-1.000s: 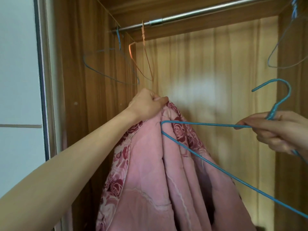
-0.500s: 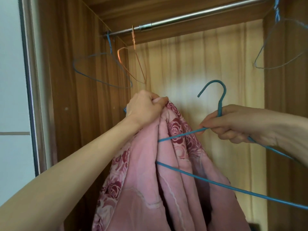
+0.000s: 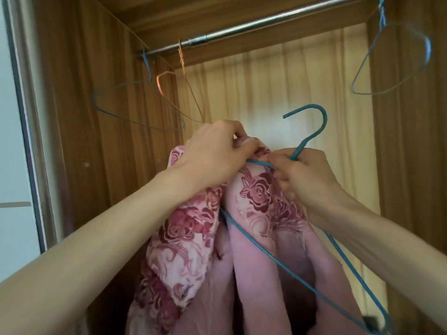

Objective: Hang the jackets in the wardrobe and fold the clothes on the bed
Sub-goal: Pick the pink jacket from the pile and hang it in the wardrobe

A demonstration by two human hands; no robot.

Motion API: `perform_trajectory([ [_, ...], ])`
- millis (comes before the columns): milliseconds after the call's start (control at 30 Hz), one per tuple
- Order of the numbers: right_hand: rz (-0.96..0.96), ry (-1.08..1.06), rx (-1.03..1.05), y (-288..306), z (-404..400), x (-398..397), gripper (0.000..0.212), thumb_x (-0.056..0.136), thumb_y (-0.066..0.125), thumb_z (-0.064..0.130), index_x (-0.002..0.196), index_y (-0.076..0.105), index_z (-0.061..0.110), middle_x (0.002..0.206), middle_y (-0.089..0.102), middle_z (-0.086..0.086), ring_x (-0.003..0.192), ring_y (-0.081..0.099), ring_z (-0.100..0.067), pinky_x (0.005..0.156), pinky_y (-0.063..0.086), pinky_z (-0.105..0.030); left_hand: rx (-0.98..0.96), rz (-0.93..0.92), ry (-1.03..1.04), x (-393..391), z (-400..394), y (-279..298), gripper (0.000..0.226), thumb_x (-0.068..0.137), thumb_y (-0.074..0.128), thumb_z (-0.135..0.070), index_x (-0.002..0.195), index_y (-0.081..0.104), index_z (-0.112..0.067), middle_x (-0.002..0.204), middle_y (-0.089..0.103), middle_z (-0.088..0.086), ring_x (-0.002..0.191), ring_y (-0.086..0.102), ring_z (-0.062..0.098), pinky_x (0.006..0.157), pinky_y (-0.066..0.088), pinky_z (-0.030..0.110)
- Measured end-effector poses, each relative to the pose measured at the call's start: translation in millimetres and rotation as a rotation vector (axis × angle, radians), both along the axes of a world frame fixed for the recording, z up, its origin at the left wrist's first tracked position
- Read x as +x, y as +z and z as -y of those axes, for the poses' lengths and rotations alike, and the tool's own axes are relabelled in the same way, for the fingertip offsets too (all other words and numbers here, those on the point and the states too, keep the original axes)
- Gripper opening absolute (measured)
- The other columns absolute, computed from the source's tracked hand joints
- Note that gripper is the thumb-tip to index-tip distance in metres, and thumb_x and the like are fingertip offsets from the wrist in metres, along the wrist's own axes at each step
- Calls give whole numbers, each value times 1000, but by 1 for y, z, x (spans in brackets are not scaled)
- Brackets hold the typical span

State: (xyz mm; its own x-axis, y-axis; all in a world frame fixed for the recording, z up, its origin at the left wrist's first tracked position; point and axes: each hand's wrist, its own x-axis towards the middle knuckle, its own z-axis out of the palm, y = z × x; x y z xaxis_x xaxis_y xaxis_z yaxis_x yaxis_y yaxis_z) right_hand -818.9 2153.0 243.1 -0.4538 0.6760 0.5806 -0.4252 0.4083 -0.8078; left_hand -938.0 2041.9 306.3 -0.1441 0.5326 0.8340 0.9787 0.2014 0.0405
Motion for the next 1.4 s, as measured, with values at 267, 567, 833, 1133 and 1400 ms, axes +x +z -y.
perform_trajectory([
  [267,-113,5,50,6,-6,17,18,99,62,8,95,73,-5,46,31,10,39,23,-4,35,21,-14,-153,-328,-200,-32,3,9,41,108,38,-41,111,69,-14,104,61,4,98,60,21,92,48,46],
  [567,187,370,106,16,-28,35,34,106,49,35,128,68,16,68,56,0,52,53,-13,42,35,-19,-44,-358,-116,-48,-10,-8,65,97,38,-69,67,53,-13,51,46,2,53,46,24,51,38,39],
  [833,647,374,464,-36,-98,23,76,75,83,63,142,54,42,140,65,12,134,56,-6,117,41,-43,142,-95,-194,-61,-1,-11,68,97,49,-63,57,37,-9,53,35,15,58,36,35,54,33,43],
  [1133,1028,-21,678,-103,-117,-2,53,70,78,32,119,60,24,119,70,2,106,67,-17,82,52,-24,79,-33,-169,-66,6,-11,73,94,50,-69,59,38,-7,54,41,18,56,33,26,57,34,38],
  [1400,898,-99,518,-54,-201,30,46,63,56,18,101,74,1,91,73,-5,85,61,-17,73,52,-41,-263,-385,100,-110,19,-28,86,88,15,-88,104,70,-23,72,68,7,80,68,38,64,51,42],
])
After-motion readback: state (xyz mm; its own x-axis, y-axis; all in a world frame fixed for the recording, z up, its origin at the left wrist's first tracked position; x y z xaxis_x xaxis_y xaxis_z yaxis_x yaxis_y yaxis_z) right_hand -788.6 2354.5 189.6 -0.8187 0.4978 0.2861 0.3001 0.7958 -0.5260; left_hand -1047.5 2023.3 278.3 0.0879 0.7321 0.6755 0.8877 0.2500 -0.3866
